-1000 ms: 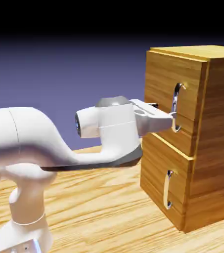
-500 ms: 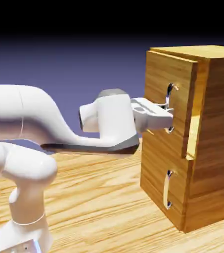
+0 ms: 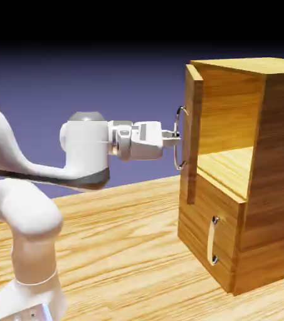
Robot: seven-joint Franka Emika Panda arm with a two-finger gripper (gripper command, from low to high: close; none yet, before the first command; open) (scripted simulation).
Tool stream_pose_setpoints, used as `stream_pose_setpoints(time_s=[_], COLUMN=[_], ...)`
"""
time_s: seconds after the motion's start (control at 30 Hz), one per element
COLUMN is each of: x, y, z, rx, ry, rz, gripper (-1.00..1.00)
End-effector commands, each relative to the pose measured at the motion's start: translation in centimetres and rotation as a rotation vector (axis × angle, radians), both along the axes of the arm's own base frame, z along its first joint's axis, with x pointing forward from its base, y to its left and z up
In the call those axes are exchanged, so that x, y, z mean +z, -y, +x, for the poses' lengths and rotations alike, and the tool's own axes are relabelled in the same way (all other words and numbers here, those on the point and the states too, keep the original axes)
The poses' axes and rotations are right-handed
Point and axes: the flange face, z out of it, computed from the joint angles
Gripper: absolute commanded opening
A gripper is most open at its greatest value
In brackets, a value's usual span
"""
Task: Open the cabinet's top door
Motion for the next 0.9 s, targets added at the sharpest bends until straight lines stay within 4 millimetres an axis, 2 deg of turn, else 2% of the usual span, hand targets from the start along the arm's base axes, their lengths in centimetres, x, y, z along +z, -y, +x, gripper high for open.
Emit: stream_pose_setpoints(time_s=[0.0, 0.5, 0.67, 0.87], x=[0.0, 0.0, 0.0, 0.0], y=[-0.5, -8.4, -11.9, -16.9], z=[-0.3, -3.6, -4.3, -4.5], rx=[-0.021, -0.320, -0.440, -0.613], ry=[0.000, 0.000, 0.000, 0.000], rz=[0.000, 0.000, 0.000, 0.000], gripper=[-1.00, -1.00, -1.00, -1.00])
